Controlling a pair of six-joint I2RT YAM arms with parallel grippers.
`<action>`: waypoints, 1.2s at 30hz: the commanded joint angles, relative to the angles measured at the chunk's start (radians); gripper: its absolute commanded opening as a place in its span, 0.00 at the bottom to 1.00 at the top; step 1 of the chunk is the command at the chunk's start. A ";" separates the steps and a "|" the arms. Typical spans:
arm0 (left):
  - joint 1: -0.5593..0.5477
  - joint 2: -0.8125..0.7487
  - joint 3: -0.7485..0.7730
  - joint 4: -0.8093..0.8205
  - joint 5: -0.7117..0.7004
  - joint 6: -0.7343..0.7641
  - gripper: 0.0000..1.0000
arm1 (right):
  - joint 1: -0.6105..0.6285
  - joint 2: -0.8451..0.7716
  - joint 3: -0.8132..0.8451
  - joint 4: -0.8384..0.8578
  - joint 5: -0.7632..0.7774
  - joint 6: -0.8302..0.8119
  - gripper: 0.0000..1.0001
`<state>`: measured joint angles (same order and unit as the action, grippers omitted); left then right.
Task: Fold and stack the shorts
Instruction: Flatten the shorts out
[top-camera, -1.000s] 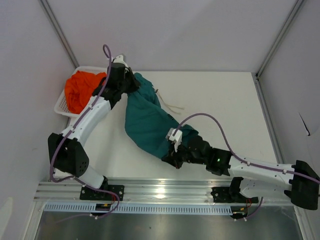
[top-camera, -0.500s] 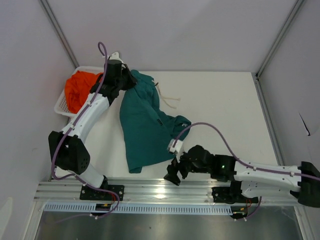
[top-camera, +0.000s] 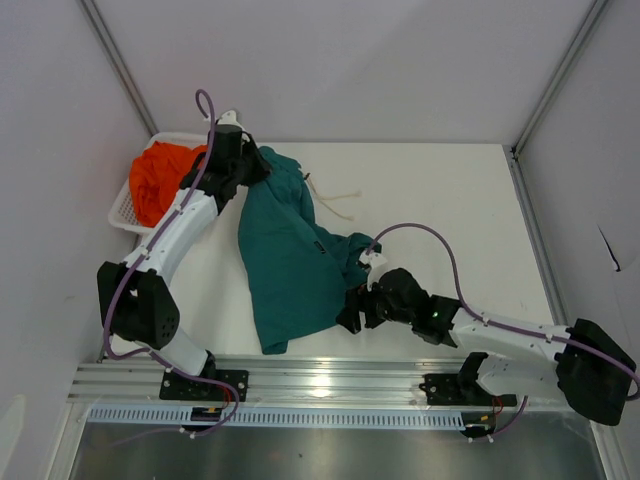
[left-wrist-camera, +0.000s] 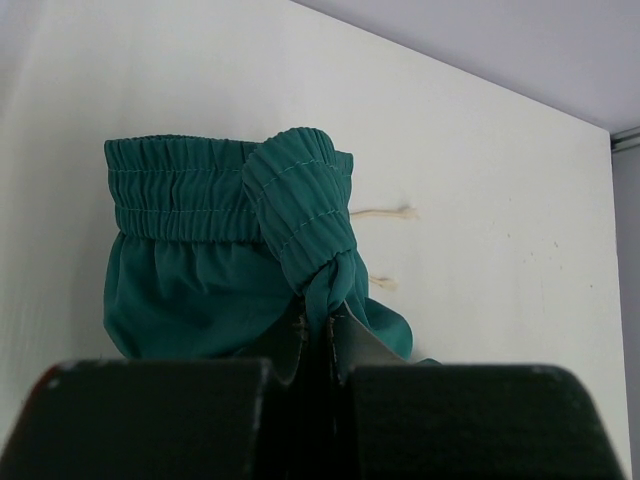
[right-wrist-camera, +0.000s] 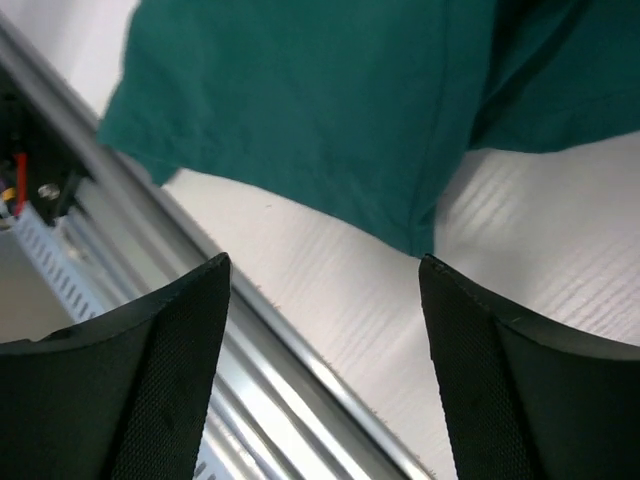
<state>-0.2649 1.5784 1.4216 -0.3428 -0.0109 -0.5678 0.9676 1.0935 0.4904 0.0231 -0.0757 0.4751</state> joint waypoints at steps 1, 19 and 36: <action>0.013 -0.047 0.011 0.048 0.015 -0.006 0.00 | -0.004 0.063 0.028 0.050 0.075 -0.004 0.76; 0.015 -0.037 -0.001 0.050 0.023 0.005 0.00 | -0.001 0.286 0.063 0.175 0.129 -0.073 0.48; 0.050 0.065 0.039 0.034 -0.006 0.020 0.16 | 0.454 0.158 0.031 -0.121 0.404 0.005 0.00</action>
<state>-0.2298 1.6470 1.4307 -0.3634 -0.0139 -0.5602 1.3155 1.2659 0.5259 0.0029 0.2657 0.4461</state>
